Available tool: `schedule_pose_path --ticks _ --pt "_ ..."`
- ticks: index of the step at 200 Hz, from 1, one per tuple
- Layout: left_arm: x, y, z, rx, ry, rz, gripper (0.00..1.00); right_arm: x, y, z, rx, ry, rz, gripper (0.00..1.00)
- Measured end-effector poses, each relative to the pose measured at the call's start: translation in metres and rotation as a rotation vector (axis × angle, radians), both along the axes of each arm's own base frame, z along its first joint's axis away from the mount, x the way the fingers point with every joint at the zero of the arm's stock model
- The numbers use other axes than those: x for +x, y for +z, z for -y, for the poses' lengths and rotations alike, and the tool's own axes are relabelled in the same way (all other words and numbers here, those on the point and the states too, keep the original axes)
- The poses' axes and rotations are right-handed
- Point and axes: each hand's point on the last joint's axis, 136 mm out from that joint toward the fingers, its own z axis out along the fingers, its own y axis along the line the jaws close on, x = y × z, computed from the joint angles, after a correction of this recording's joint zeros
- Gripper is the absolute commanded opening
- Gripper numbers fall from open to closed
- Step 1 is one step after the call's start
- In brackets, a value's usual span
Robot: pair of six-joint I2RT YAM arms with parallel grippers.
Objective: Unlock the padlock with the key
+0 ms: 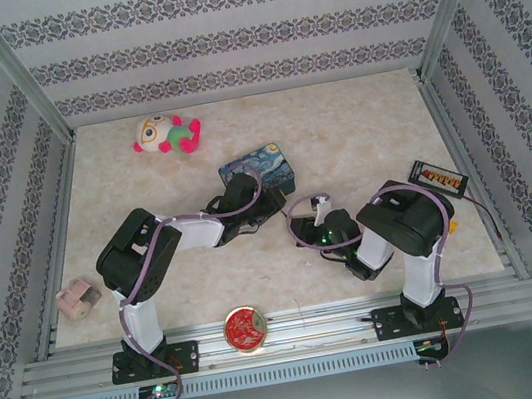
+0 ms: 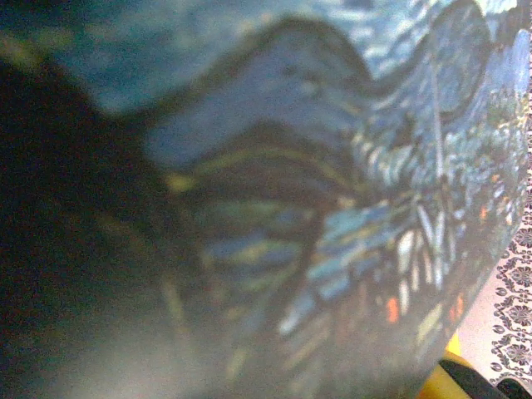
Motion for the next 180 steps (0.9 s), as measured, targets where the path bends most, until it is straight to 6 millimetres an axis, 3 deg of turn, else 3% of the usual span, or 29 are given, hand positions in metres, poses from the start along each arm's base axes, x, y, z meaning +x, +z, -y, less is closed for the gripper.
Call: schedule_pose_path --ticks 180 --pt "0.0030 0.0022 -0.0013 -0.014 0.010 0.006 0.09 0.0050 0.0065 -0.0027 0.000 -0.008 0.025 0.00"
